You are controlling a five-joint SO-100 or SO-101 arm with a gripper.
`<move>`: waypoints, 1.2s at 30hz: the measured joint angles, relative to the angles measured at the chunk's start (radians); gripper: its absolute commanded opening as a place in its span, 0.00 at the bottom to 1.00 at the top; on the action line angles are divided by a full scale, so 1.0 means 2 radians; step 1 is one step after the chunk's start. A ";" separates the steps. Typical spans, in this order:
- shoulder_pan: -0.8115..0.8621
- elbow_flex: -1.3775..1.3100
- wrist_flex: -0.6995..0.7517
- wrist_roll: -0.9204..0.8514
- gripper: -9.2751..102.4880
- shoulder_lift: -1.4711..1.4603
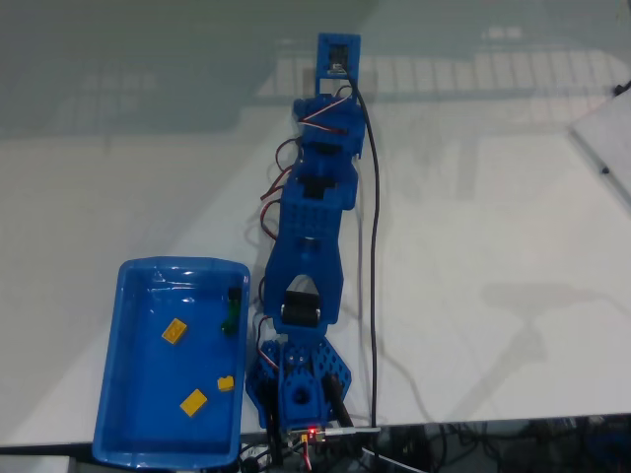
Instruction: Pick up all the lego then put into the bin
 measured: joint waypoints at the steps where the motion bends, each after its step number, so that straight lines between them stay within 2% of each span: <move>1: -0.002 -0.002 0.000 0.000 0.37 -0.002; 10: -0.006 -0.018 -0.001 0.005 0.31 -0.018; 22: -0.007 -0.026 -0.001 0.005 0.12 -0.024; 32: -0.008 -0.026 -0.001 0.008 0.08 -0.025; 36: -0.019 -0.025 0.038 0.039 0.08 0.018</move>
